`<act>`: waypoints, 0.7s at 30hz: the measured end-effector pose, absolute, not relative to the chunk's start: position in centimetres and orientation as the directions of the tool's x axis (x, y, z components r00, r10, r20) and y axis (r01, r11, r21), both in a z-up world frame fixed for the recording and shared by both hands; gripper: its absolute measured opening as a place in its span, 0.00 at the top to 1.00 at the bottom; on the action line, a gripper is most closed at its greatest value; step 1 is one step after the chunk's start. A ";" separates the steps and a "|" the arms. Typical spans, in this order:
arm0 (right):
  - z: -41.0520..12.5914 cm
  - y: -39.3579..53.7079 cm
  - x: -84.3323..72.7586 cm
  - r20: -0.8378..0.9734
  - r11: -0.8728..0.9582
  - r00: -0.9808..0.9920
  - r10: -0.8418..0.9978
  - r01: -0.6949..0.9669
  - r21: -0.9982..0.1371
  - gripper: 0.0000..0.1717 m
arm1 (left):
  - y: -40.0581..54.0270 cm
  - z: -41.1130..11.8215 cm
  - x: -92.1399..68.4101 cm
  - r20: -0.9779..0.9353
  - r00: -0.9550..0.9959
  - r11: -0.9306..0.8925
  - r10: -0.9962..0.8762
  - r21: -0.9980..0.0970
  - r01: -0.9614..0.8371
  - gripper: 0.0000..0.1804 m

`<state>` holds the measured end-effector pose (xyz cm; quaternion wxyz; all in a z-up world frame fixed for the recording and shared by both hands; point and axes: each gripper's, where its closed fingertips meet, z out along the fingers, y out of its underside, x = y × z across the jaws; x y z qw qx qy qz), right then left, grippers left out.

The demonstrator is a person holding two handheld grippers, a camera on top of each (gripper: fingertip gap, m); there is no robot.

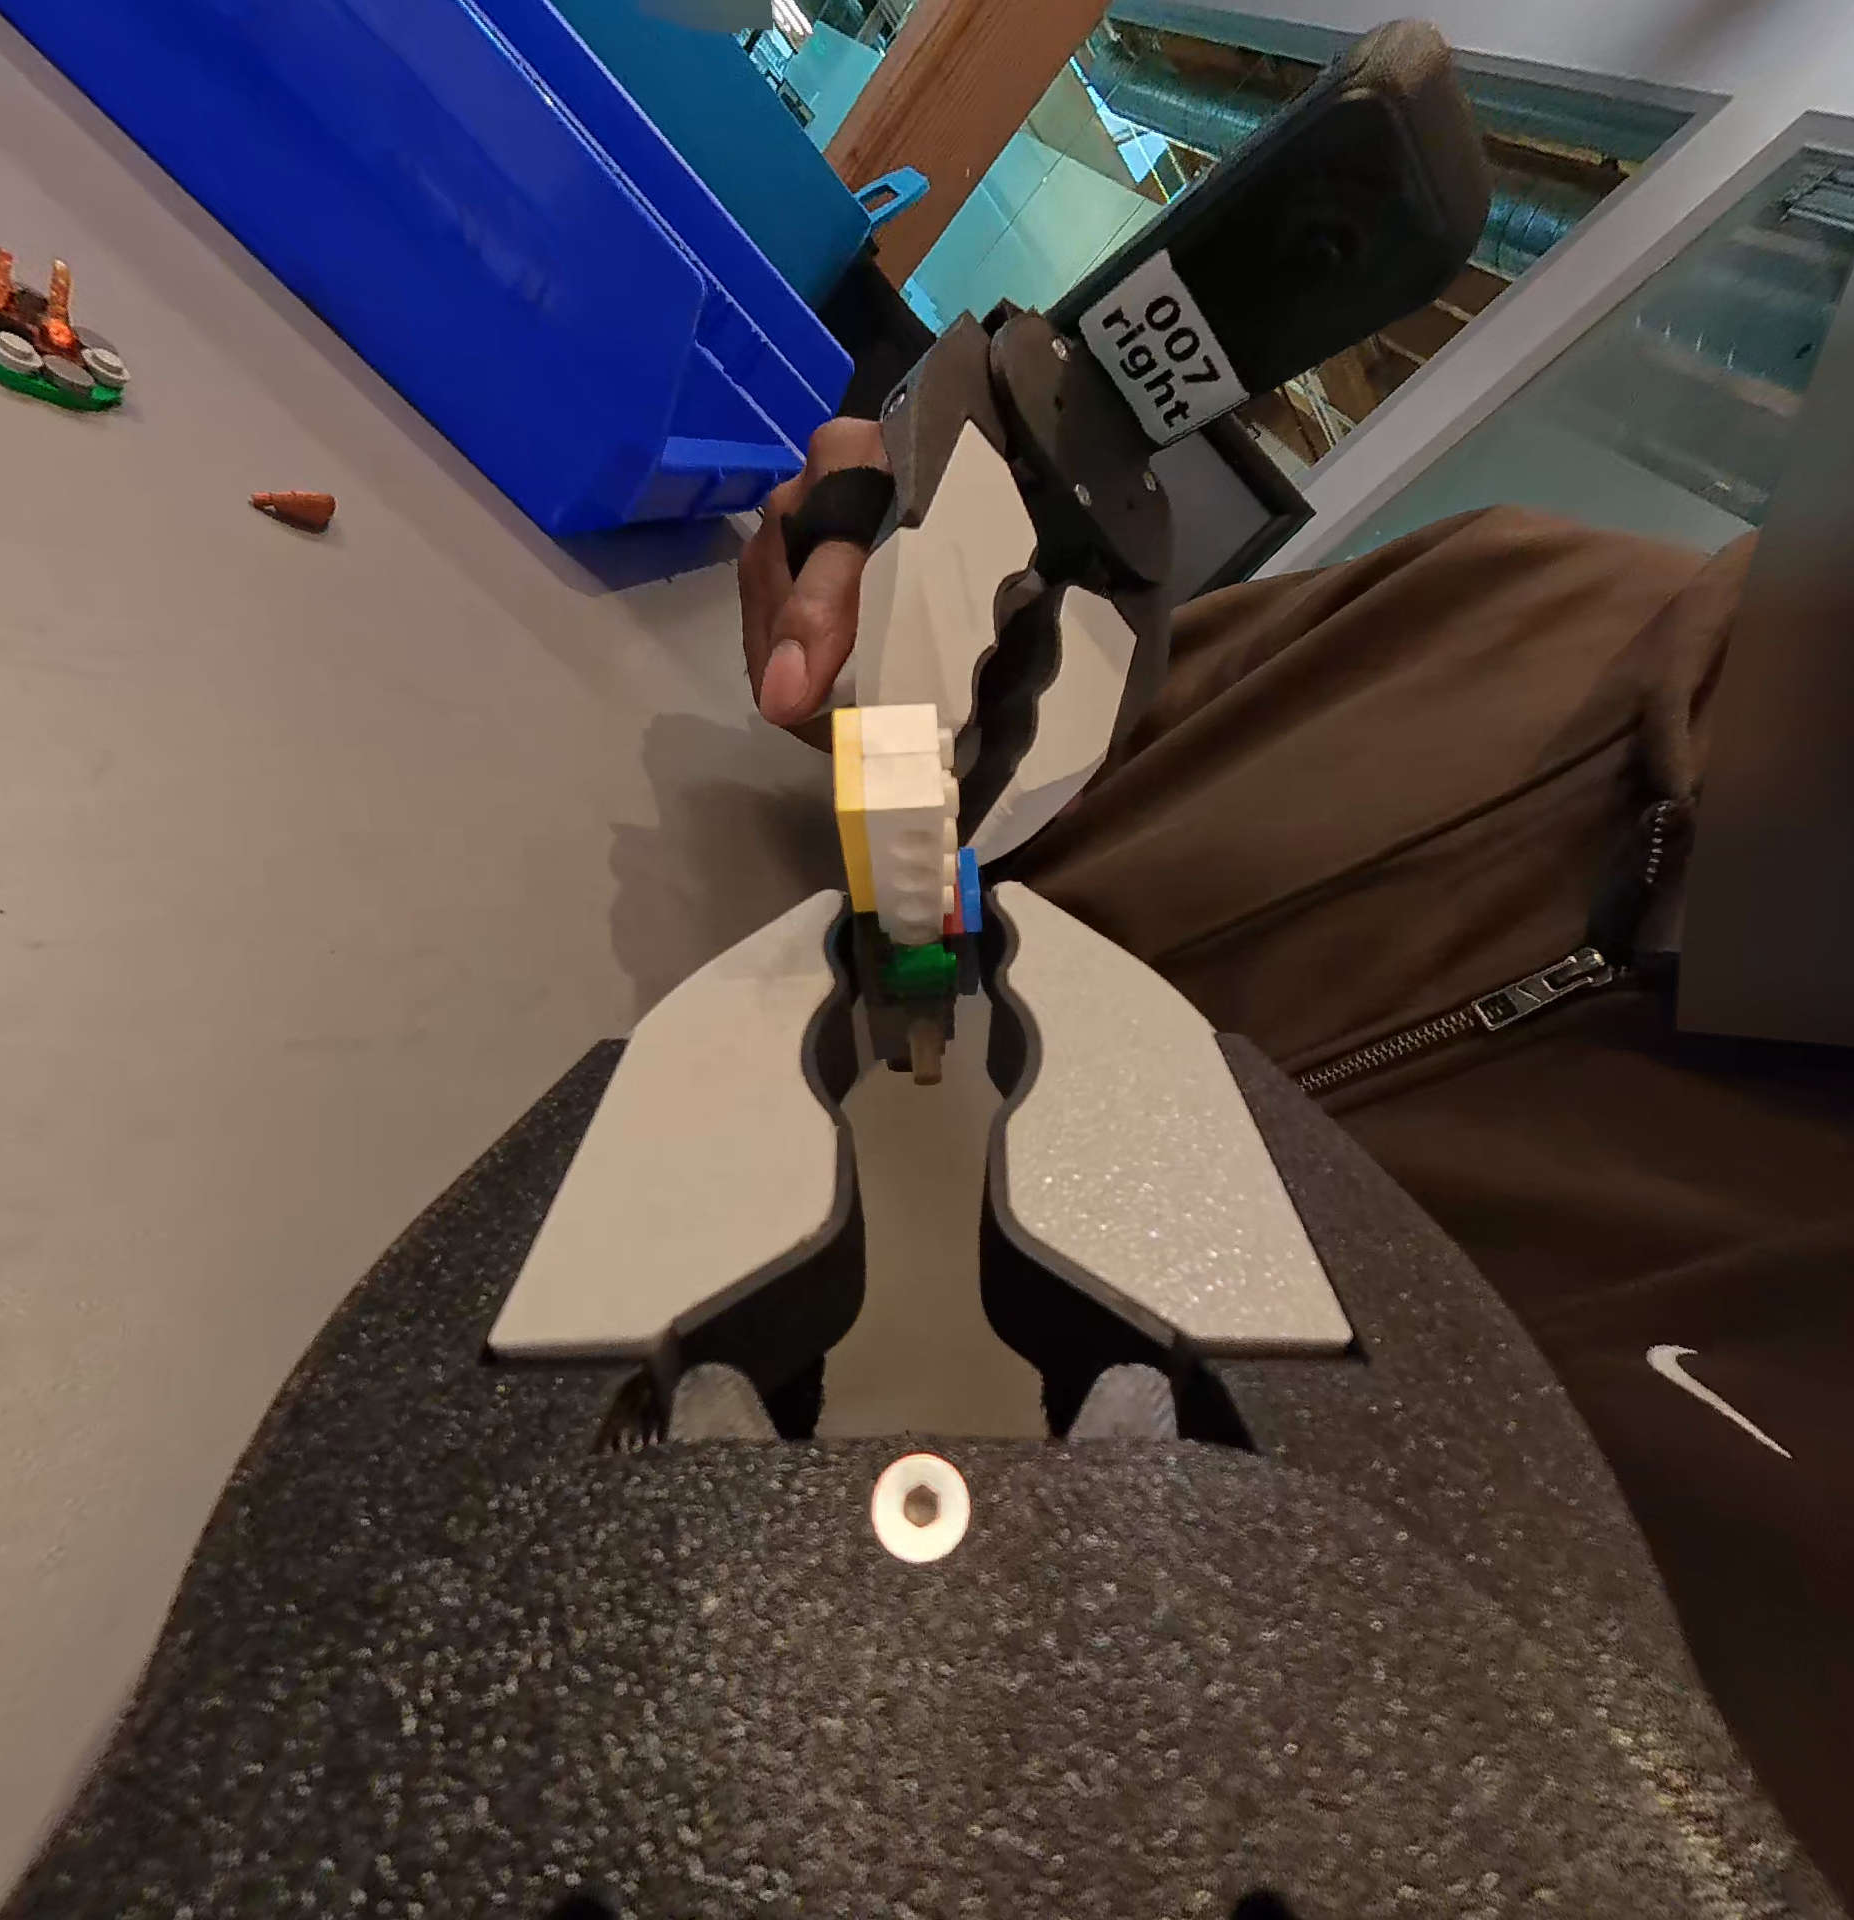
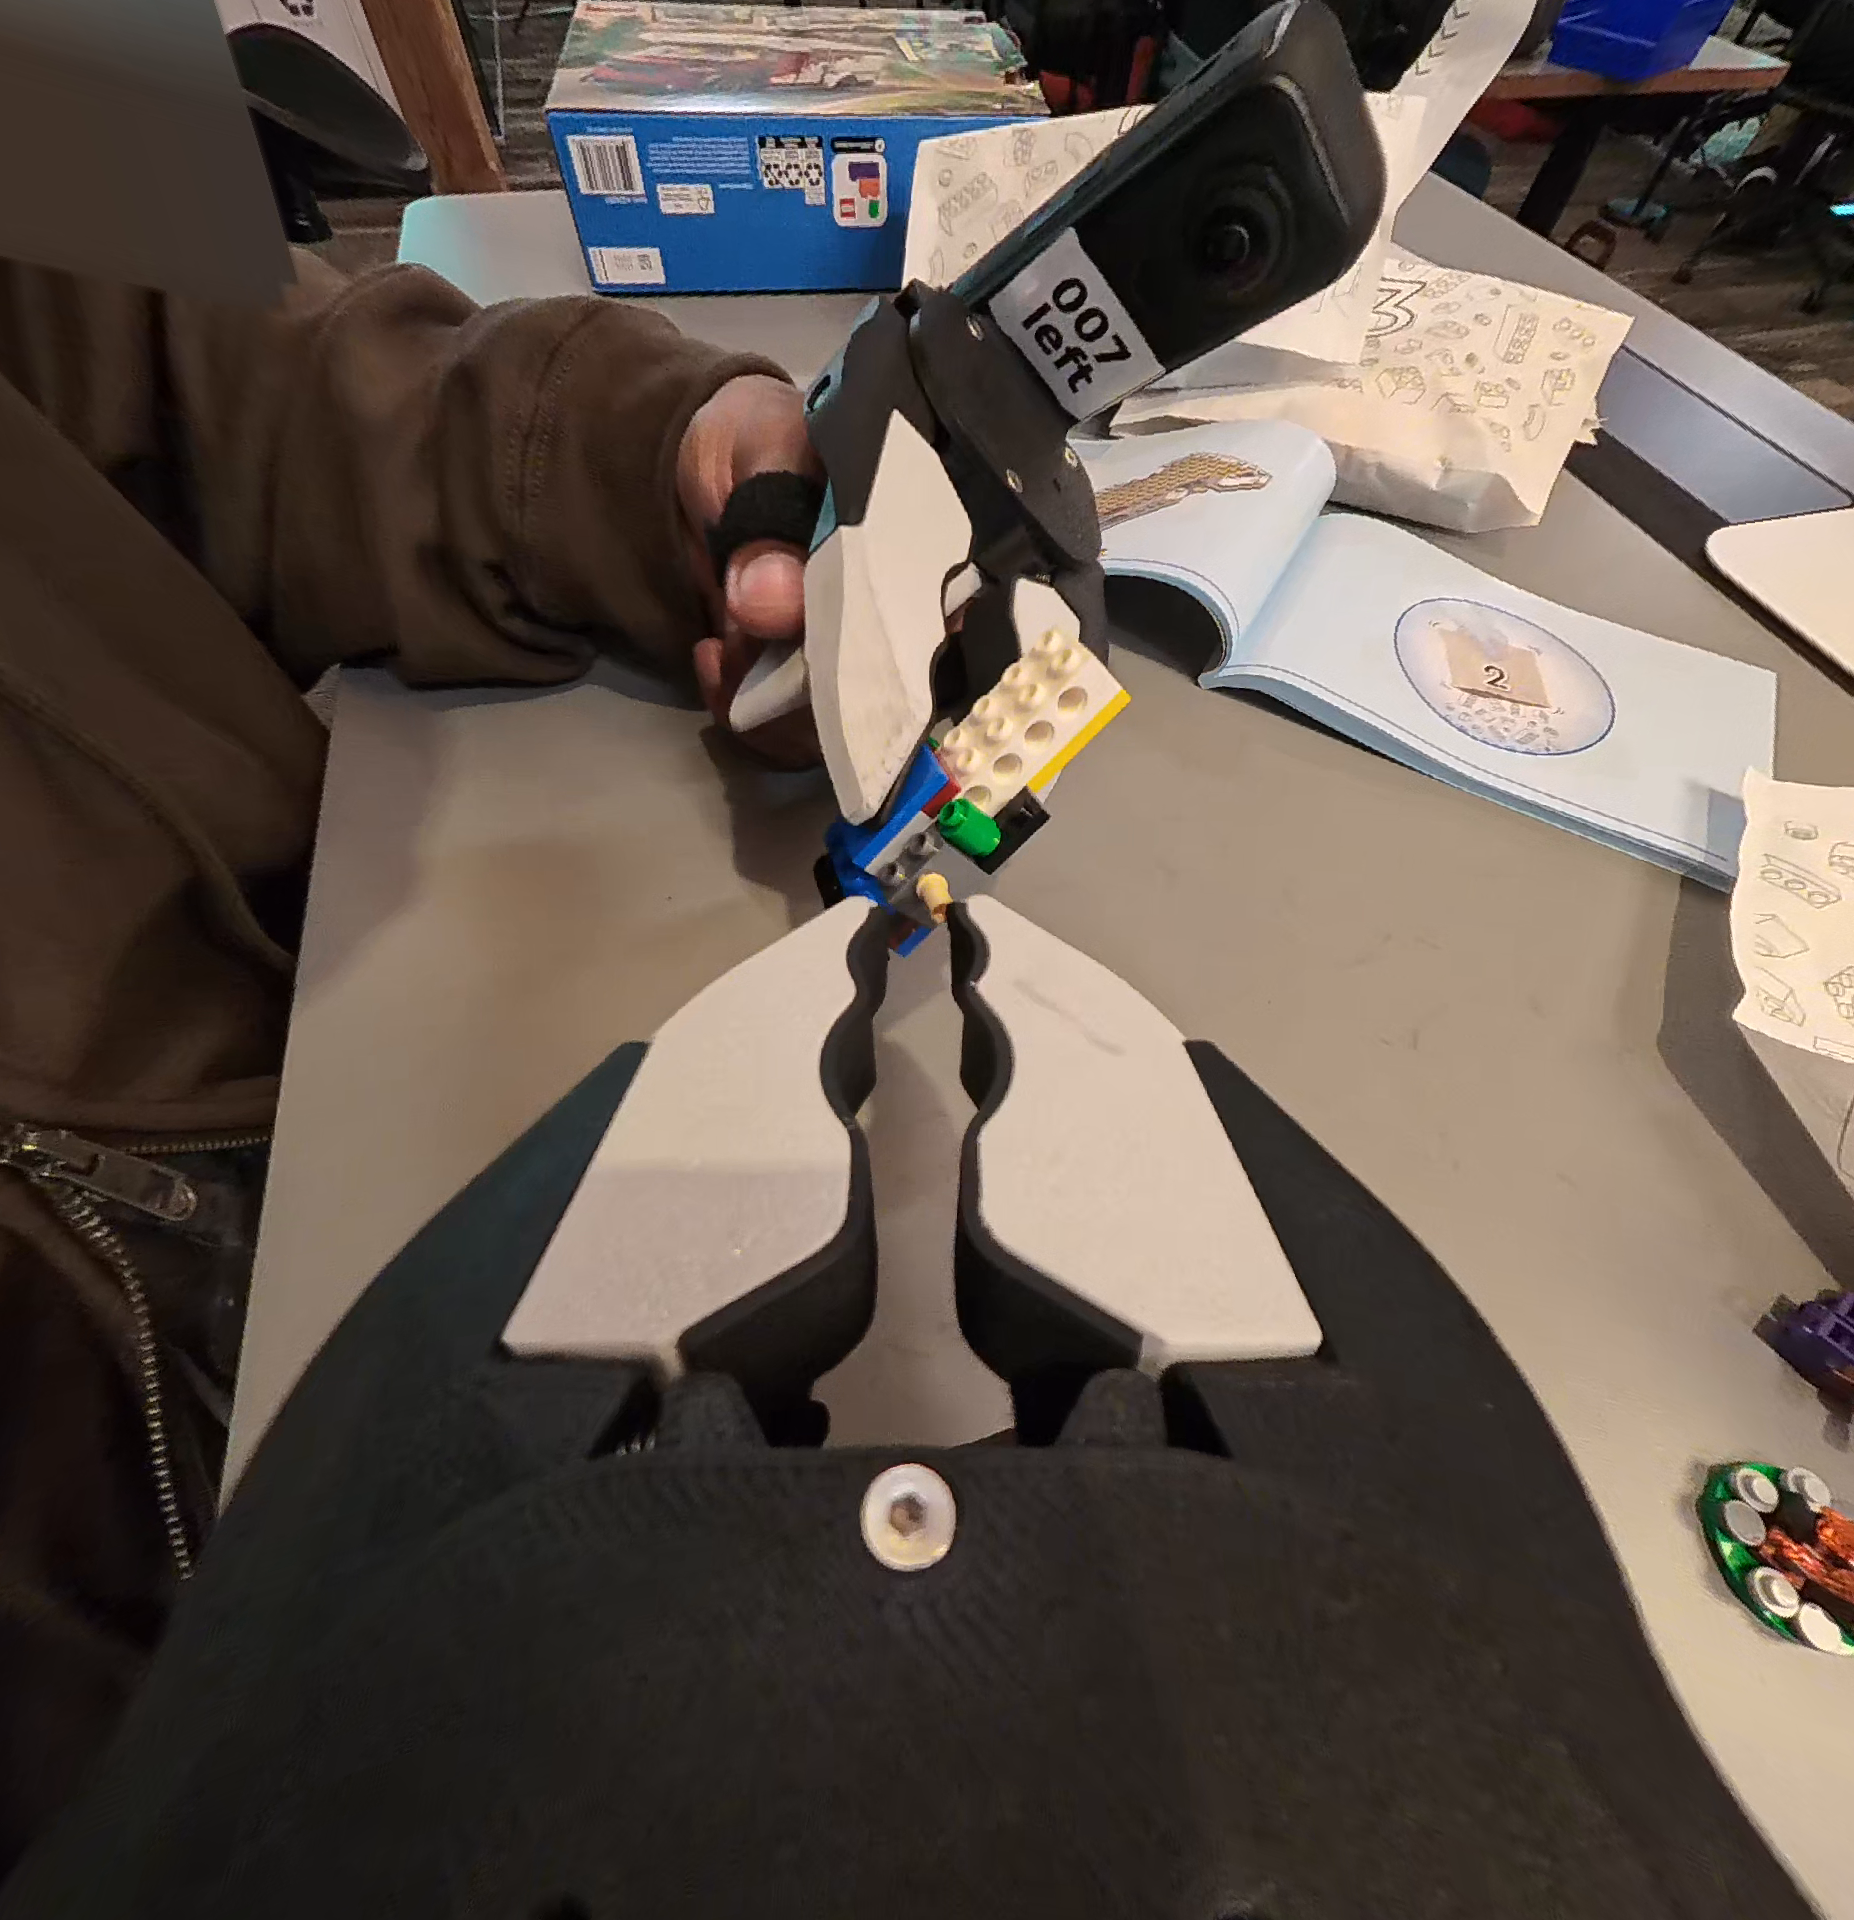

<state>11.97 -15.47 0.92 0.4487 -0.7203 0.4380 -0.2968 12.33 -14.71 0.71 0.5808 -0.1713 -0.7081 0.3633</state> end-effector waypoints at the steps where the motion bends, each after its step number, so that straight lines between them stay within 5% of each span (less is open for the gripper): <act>1: 0.9 -15.5 11.9 0.036 -0.215 0.440 -0.897 -0.364 -0.906 0.93 | -14.7 0.7 12.3 0.697 -0.268 0.678 0.665 -0.714 -0.177 0.89; 21: 0.6 -15.0 11.8 0.015 -0.204 0.476 -0.879 -0.347 -0.915 0.99 | -14.2 0.1 11.7 0.673 -0.281 0.674 0.684 -0.730 -0.111 0.89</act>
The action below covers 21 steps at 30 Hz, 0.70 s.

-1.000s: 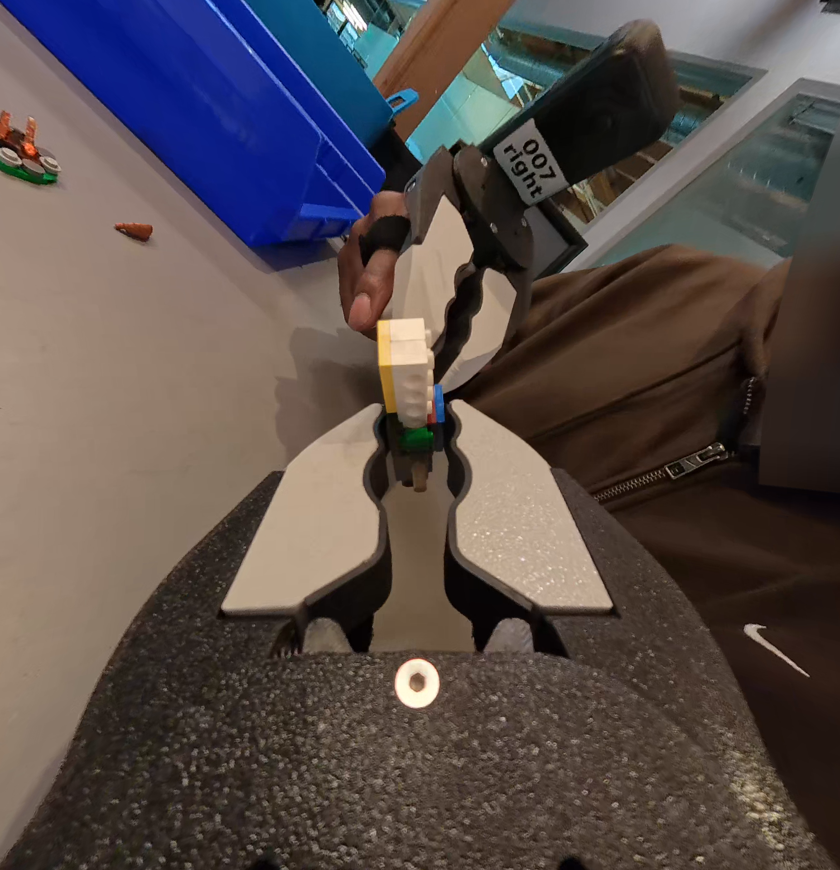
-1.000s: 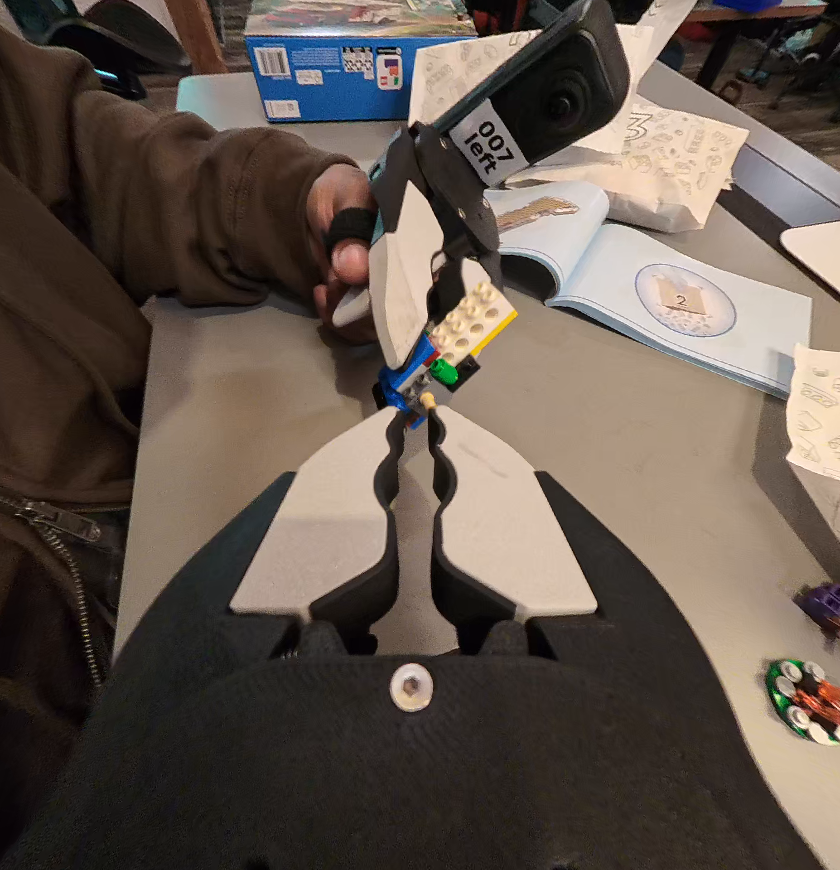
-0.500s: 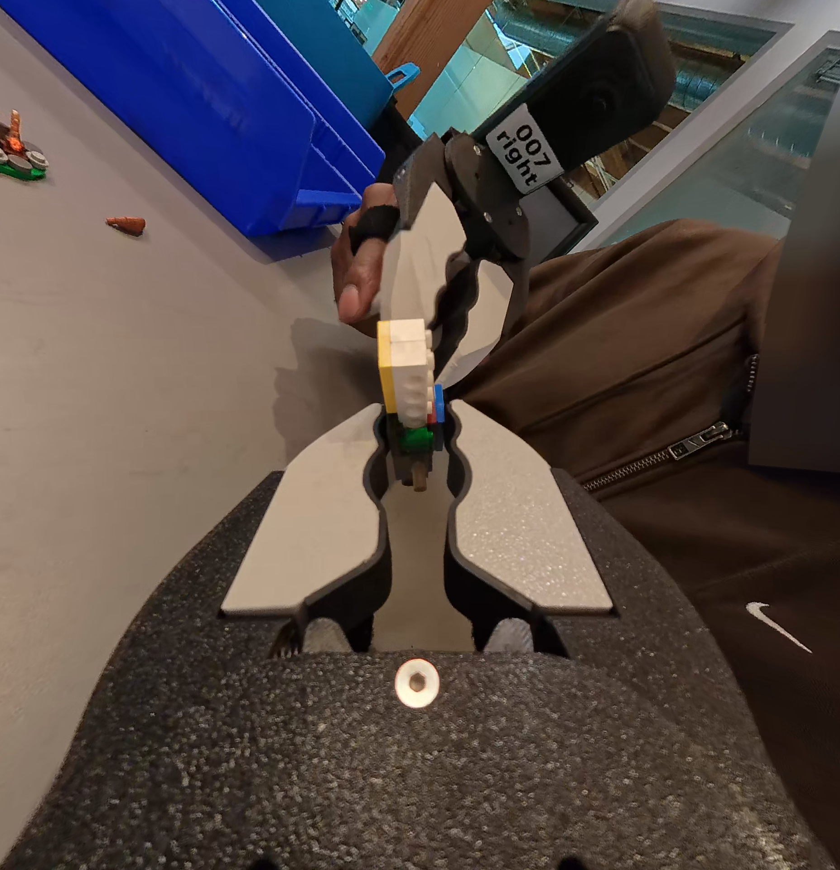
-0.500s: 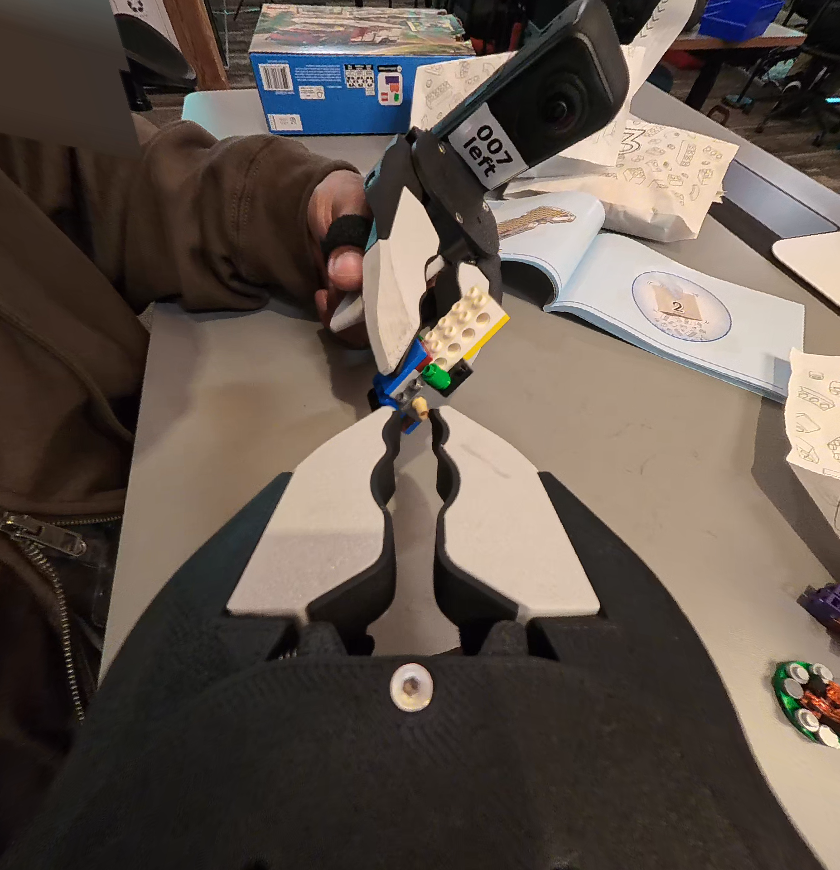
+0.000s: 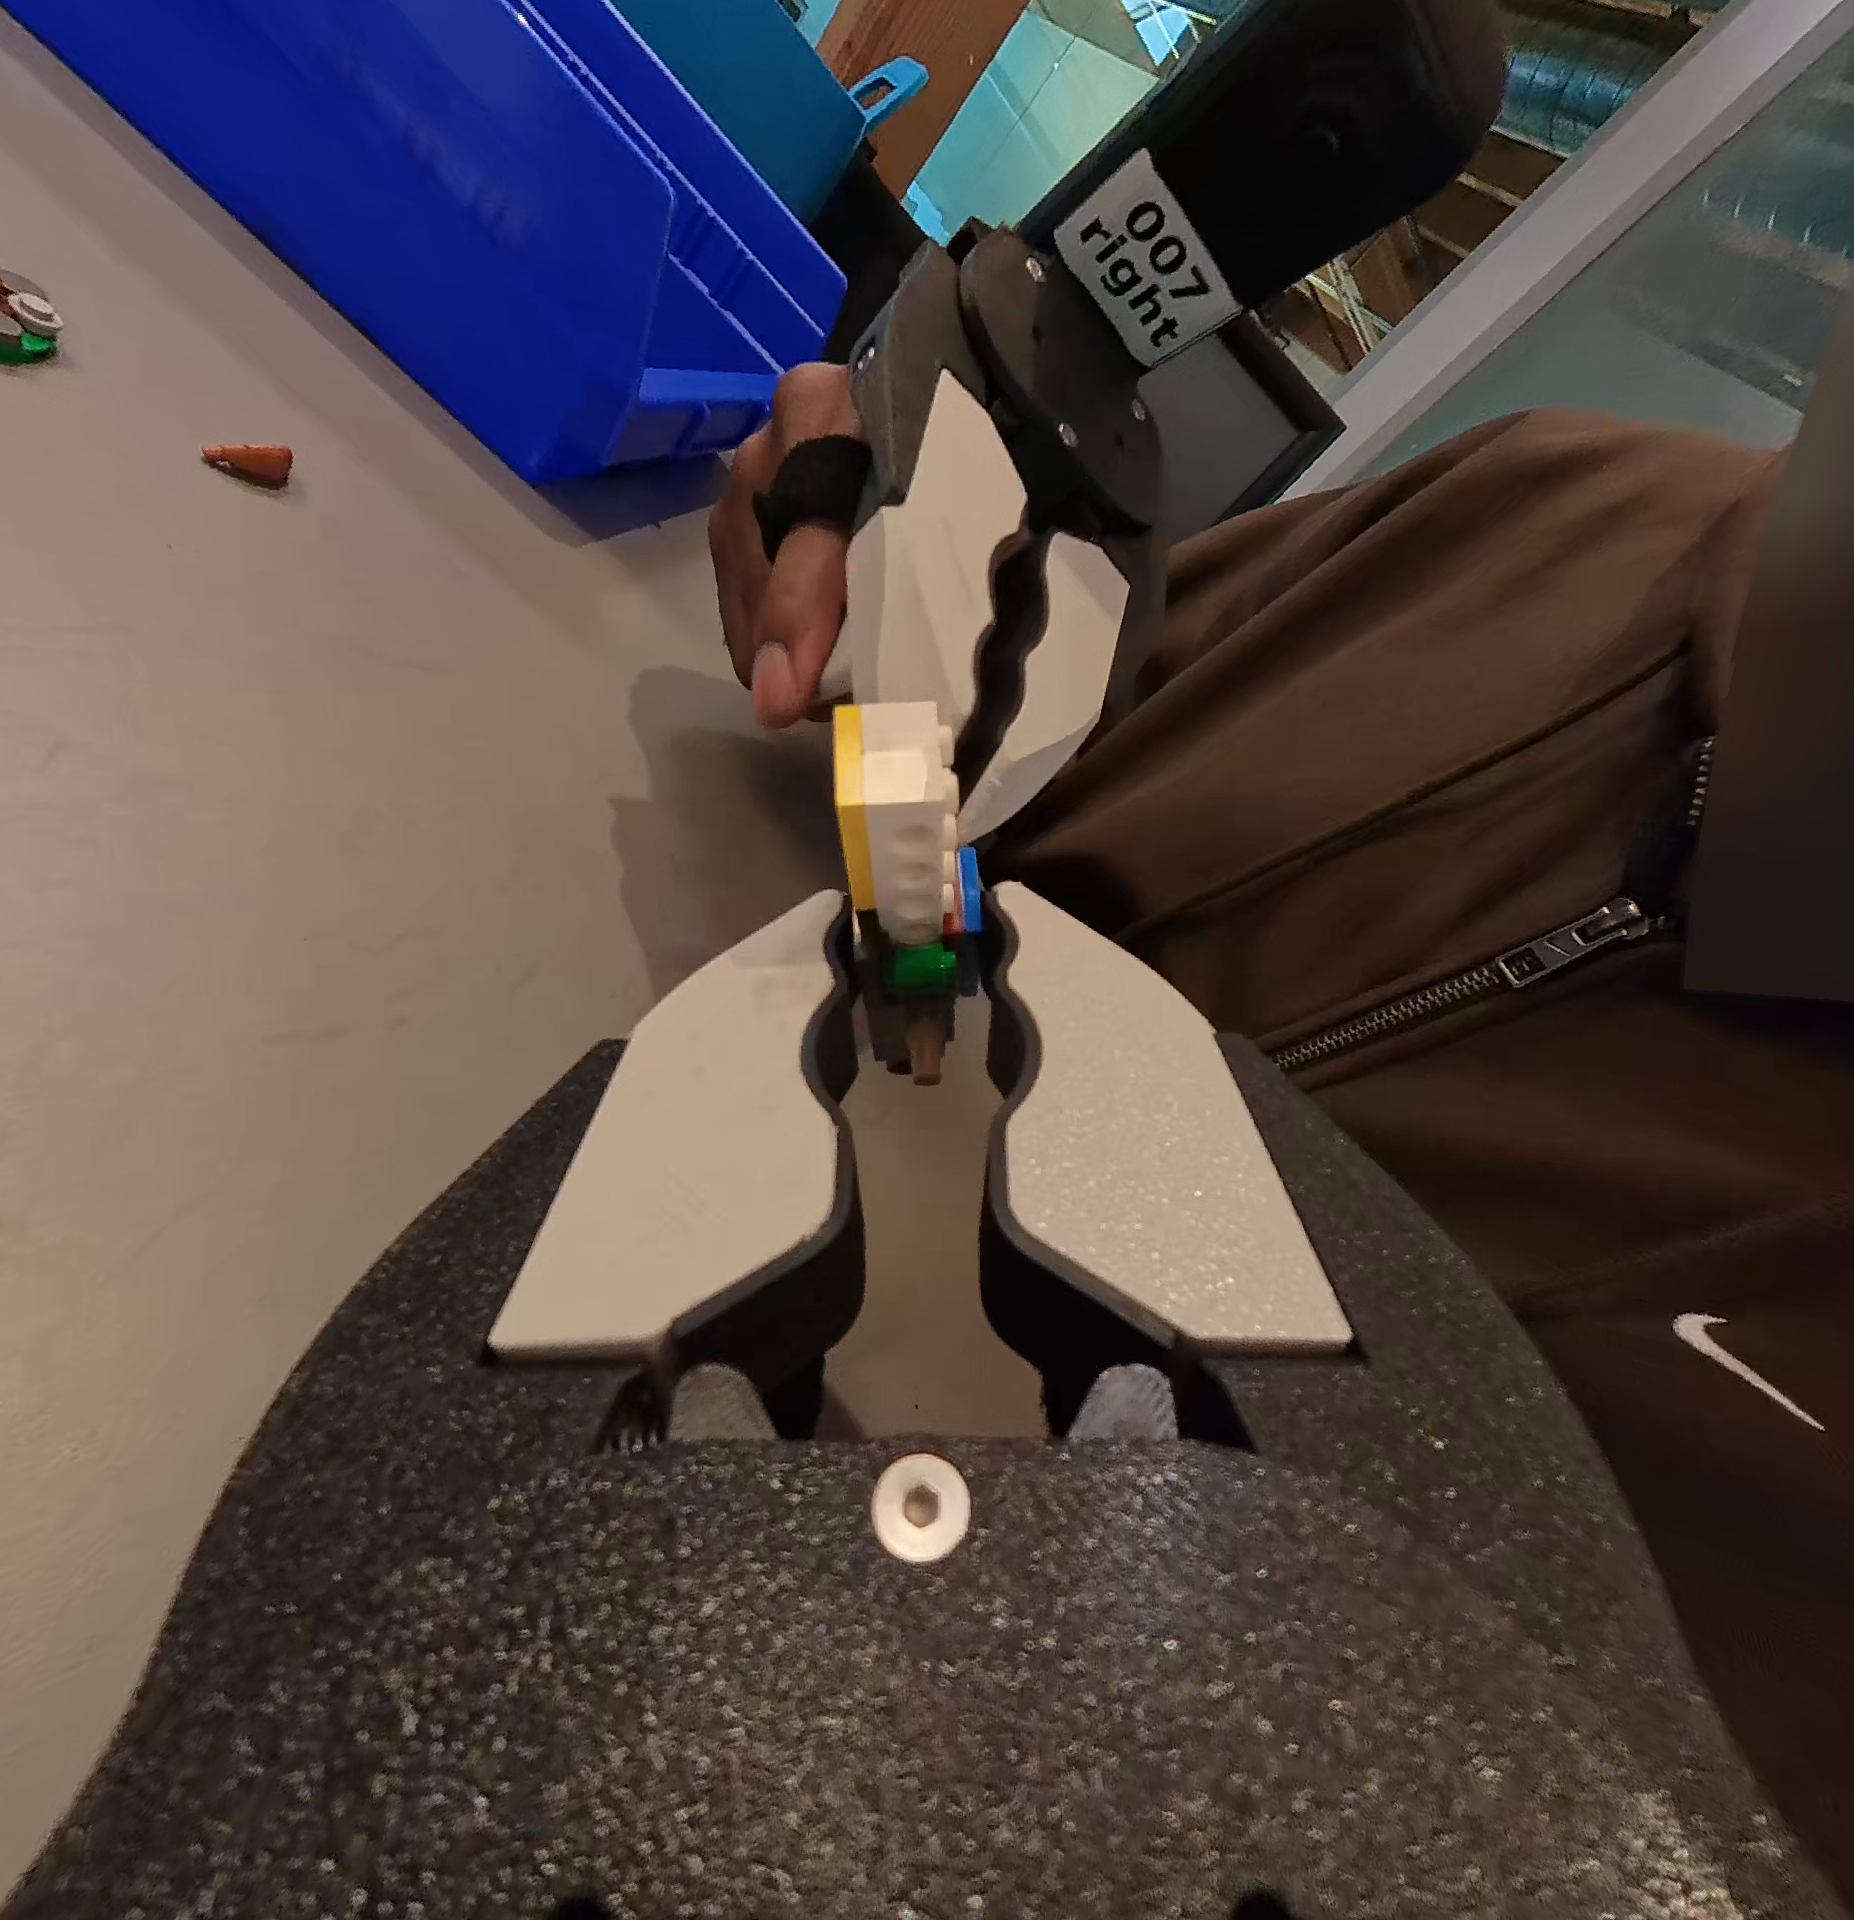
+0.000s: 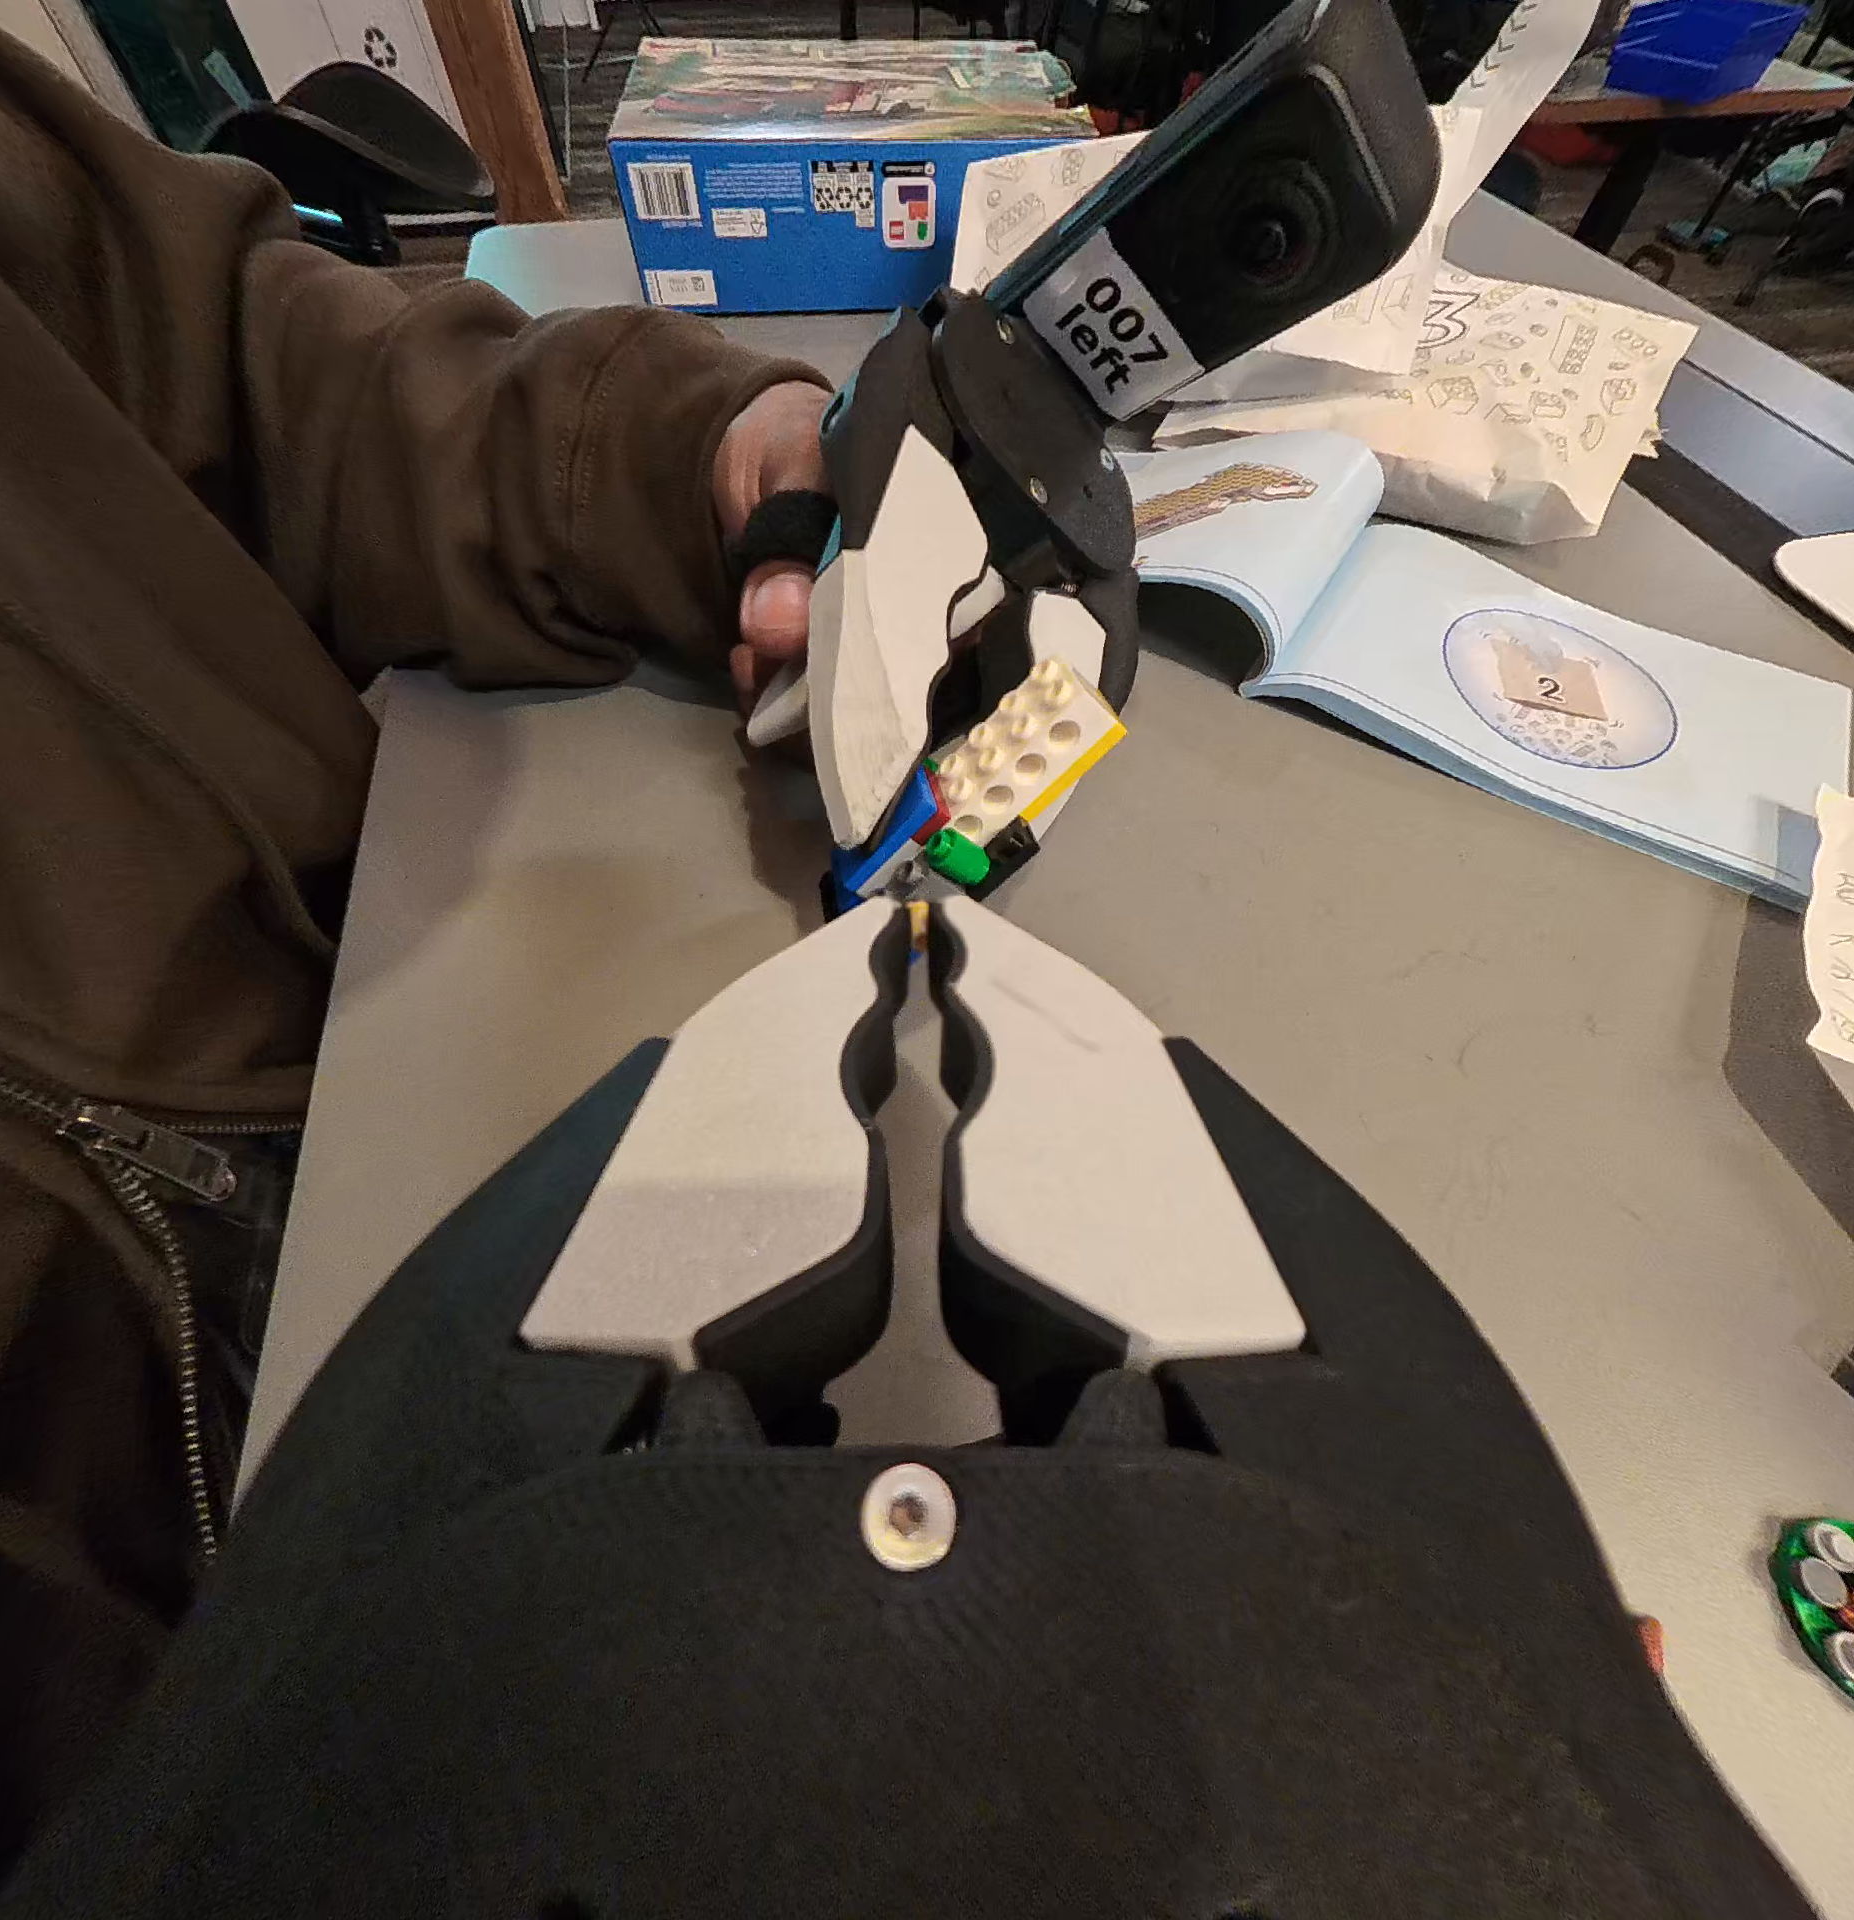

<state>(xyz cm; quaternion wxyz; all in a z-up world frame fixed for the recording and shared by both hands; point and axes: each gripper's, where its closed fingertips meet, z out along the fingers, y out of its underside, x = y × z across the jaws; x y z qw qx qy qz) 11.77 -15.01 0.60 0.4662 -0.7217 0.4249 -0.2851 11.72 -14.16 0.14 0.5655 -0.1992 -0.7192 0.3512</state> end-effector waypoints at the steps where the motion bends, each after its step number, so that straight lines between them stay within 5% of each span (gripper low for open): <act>1: 0.5 -15.1 11.7 0.019 -0.209 0.476 -0.879 -0.350 -0.913 0.97 | -14.1 0.2 11.7 0.673 -0.278 0.673 0.685 -0.731 -0.111 0.89; 21: 0.7 -14.4 10.8 0.051 -0.240 0.505 -0.862 -0.316 -0.918 0.97 | -13.5 0.5 10.7 0.644 -0.263 0.657 0.718 -0.752 -0.049 0.89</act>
